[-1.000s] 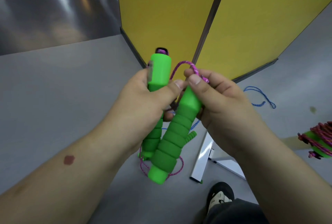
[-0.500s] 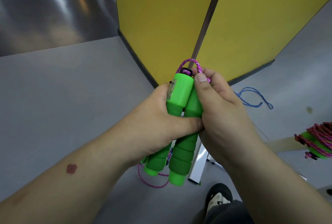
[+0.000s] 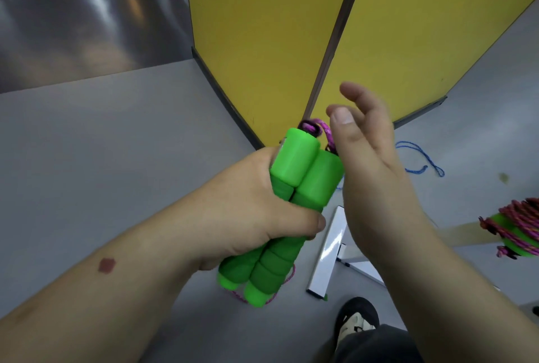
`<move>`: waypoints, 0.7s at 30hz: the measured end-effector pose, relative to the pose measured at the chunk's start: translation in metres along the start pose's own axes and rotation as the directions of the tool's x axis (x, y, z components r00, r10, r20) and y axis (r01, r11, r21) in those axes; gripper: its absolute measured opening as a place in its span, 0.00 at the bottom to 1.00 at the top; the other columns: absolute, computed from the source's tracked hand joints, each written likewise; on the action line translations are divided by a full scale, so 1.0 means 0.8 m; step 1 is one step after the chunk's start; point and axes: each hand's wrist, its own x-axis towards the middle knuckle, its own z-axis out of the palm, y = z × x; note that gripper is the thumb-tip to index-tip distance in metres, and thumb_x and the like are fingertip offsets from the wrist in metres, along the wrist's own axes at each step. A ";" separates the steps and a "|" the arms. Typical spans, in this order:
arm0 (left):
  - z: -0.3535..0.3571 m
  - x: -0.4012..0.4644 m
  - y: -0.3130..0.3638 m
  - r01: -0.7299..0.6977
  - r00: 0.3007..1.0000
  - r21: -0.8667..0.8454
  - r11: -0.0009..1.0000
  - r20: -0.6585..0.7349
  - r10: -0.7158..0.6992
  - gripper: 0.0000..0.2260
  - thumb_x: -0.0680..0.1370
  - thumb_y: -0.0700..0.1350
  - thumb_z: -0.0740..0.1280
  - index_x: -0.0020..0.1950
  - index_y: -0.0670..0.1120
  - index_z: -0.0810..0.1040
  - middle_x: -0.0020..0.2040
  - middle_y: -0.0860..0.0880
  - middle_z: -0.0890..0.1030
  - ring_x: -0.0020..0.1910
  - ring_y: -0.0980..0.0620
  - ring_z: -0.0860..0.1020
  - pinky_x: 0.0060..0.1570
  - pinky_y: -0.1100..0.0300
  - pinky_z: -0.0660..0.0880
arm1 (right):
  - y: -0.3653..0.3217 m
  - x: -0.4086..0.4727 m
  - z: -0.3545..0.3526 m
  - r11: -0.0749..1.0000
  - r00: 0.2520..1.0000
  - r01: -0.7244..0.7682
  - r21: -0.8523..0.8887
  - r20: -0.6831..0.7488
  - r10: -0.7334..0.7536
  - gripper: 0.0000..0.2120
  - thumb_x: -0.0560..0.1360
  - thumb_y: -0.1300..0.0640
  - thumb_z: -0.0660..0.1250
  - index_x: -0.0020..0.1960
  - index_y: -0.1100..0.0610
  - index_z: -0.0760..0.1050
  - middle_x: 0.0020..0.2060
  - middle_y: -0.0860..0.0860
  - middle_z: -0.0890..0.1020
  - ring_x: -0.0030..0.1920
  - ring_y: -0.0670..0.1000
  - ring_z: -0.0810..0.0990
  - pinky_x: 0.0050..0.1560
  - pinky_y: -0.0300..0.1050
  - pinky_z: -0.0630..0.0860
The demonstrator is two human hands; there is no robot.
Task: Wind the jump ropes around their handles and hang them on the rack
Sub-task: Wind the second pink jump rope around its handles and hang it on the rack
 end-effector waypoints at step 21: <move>-0.005 -0.011 0.005 0.043 0.978 0.612 0.790 -0.187 0.092 0.36 0.64 0.60 0.80 0.65 0.69 0.64 0.54 0.61 0.78 0.49 0.61 0.81 0.49 0.54 0.81 | 0.005 -0.005 -0.010 0.888 0.989 0.126 -0.442 0.131 -0.075 0.13 0.82 0.47 0.63 0.41 0.50 0.76 0.30 0.48 0.74 0.32 0.42 0.71 0.31 0.36 0.66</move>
